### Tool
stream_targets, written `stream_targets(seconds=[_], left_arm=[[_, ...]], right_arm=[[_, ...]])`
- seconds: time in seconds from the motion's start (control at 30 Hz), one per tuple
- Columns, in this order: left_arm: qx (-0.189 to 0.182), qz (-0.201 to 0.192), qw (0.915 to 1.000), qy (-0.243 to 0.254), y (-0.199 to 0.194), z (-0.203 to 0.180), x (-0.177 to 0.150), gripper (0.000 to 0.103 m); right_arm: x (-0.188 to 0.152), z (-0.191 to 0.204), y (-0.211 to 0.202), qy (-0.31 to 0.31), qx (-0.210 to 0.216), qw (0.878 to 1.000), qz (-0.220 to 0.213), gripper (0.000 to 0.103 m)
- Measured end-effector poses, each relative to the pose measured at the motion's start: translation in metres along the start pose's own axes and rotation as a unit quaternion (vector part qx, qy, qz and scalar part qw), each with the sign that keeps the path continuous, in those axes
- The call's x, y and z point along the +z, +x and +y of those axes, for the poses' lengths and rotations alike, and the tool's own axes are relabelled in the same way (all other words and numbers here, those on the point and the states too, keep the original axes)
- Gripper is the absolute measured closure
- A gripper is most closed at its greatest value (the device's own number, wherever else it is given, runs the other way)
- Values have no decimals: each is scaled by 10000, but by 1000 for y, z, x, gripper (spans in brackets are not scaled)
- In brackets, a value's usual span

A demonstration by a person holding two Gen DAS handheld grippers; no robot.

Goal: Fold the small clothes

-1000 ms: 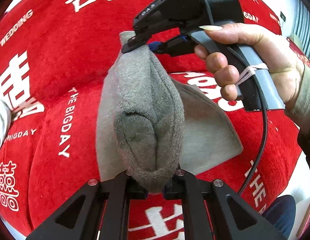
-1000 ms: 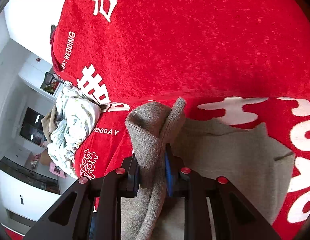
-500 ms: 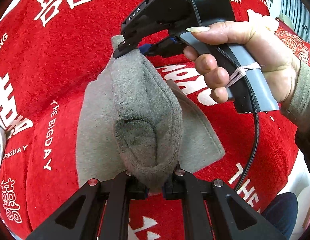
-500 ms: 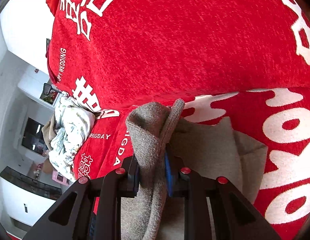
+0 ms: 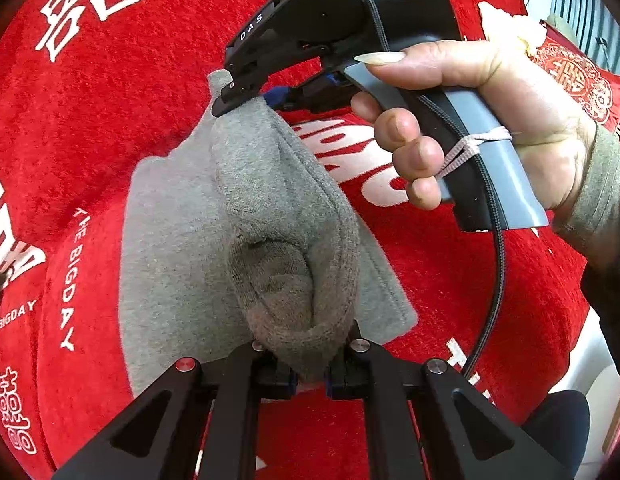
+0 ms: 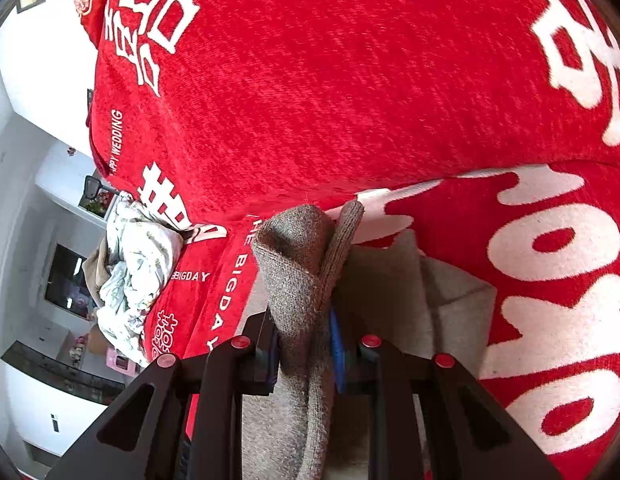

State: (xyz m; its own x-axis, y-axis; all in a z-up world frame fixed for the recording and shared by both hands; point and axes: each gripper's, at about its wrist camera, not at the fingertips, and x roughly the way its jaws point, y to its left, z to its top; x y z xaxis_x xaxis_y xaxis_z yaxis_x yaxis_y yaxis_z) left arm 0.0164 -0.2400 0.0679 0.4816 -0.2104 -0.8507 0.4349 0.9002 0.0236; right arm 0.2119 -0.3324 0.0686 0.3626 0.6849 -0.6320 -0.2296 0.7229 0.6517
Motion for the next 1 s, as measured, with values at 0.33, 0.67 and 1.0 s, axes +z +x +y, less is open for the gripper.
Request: stream_targets(seconds=[0.33, 0.67, 1.0], left_arm=[[-12, 143, 9998, 150, 23, -12, 2, 94], [5, 216, 9994, 270, 38, -18, -5, 78], [-771, -301, 9966, -50, -27, 25, -19, 24]], right_arm=[[-7, -35, 1, 252, 62, 9996, -58, 80], [-24, -73, 15, 708, -113, 9974, -92, 80], [-38, -20, -32, -98, -665, 9962, -549, 41]])
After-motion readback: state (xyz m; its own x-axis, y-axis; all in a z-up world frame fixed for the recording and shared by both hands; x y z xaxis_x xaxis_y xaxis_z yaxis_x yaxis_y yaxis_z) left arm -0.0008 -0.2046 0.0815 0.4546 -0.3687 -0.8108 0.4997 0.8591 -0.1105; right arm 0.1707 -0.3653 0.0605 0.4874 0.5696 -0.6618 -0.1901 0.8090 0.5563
